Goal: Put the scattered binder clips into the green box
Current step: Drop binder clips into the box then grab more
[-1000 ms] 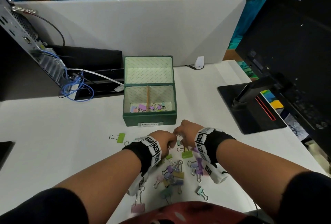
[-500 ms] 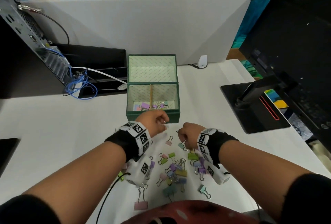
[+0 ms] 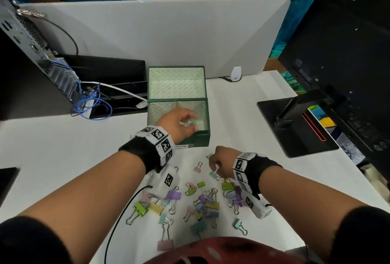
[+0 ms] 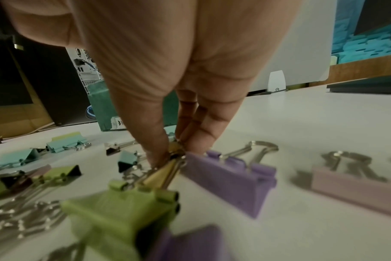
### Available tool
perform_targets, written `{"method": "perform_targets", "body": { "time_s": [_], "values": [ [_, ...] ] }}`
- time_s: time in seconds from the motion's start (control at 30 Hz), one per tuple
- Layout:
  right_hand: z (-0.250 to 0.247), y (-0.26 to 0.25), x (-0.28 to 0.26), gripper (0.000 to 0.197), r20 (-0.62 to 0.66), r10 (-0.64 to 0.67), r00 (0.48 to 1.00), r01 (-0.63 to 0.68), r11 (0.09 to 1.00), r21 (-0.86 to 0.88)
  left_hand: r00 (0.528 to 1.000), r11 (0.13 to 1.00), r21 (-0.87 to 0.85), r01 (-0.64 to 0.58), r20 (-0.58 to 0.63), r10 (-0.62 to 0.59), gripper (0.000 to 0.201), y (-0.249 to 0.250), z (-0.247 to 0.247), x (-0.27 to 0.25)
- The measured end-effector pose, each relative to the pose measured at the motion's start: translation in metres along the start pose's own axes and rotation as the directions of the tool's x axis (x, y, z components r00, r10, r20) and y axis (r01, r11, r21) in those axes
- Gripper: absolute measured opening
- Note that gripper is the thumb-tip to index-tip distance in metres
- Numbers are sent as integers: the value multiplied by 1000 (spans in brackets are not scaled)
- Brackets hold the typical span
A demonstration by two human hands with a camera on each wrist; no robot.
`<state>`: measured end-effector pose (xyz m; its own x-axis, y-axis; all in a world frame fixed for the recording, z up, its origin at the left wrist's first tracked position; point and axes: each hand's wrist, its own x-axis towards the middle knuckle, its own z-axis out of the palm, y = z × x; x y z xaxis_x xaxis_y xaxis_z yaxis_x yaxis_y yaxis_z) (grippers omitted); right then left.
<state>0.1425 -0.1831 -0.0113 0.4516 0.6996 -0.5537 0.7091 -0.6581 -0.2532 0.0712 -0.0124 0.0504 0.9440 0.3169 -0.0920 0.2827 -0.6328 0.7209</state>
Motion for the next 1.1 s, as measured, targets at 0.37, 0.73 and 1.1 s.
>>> {"method": "perform_targets", "body": {
  "time_s": [0.37, 0.73, 1.1],
  "values": [
    [-3, 1, 5, 16, 120, 44, 992, -38, 998, -48, 831, 823, 504, -262, 551, -72, 57, -35, 68, -22],
    [-5, 7, 0, 30, 15, 60, 998, -62, 994, 92, 850, 797, 534, -282, 524, -51, 21, -39, 71, -14],
    [-94, -29, 1, 24, -417, 135, 899, 196, 727, 658, 826, 803, 534, -264, 555, -98, 53, -42, 64, -24]
  ]
}}
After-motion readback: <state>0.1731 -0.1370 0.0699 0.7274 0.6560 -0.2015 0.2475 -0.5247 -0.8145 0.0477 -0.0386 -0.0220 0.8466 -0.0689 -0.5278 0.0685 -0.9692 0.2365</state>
